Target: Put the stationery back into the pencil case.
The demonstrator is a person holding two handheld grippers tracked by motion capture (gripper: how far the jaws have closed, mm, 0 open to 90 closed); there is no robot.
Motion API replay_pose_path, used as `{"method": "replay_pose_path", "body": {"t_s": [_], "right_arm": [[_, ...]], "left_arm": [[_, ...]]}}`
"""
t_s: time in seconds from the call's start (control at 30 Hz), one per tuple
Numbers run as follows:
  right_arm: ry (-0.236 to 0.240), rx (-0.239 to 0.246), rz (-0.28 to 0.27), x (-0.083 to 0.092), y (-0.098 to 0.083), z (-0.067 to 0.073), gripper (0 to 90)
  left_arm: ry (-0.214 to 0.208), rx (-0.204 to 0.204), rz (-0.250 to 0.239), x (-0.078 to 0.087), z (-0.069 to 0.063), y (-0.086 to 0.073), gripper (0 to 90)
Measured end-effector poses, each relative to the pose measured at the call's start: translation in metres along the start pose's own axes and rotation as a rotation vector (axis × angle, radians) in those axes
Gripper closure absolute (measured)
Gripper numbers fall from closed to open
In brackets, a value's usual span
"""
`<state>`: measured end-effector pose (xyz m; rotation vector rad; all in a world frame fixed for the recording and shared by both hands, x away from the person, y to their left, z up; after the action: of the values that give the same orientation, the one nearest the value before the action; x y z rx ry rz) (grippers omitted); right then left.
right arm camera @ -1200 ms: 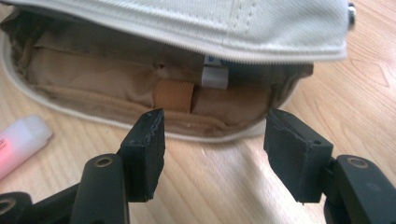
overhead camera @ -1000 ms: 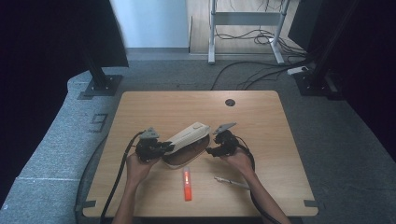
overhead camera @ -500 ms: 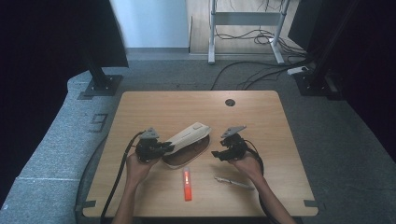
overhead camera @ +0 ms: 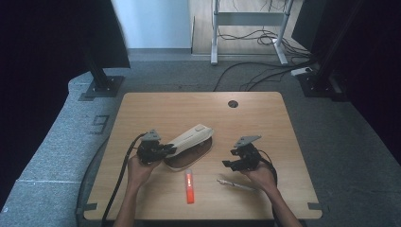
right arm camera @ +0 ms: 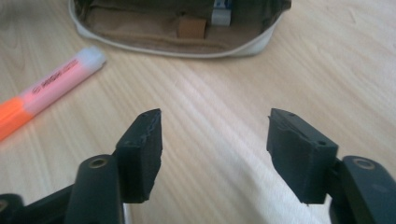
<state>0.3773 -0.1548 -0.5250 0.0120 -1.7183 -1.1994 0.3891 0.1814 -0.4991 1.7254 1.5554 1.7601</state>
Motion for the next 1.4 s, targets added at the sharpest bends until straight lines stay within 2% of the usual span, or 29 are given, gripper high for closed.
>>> {"method": "replay_pose_path", "body": {"t_s": [0.4,0.57,0.8,1.03,1.17,1.4], "right_arm": [[0.006,-0.015,0.011,0.022,-0.033,0.004,42.4],[0.003,-0.006,0.024,0.027,-0.047,0.006,43.3],[0.026,-0.009,0.012,0.037,-0.061,0.012,47.1],[0.041,-0.008,0.031,0.039,-0.076,0.017,53.4],[0.041,0.012,0.028,0.04,-0.081,0.02,57.8],[0.003,0.101,0.039,0.035,-0.085,0.029,68.6]], "left_arm": [[-0.003,0.002,0.0,0.0,0.0,0.0,76.5],[-0.006,0.001,0.005,0.0,0.0,0.0,76.4],[-0.005,0.004,0.003,0.0,0.0,0.0,76.5],[-0.005,0.003,0.004,0.0,-0.001,0.0,76.4],[-0.005,0.004,0.005,0.0,-0.001,0.0,76.5],[-0.004,0.001,0.007,0.0,-0.001,0.0,76.5]]}}
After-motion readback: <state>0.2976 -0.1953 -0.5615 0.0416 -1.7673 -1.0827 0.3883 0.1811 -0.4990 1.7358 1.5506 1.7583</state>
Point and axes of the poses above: each handheld gripper's, and its own axes: x roughly backward along the jaws, y roughly out of its top, z roughly to its left, the point moved 3 cm from there along -x, roughly forward along the jaws, and after that the axes turned 9 degrees about -y, right-handed, at the moved point
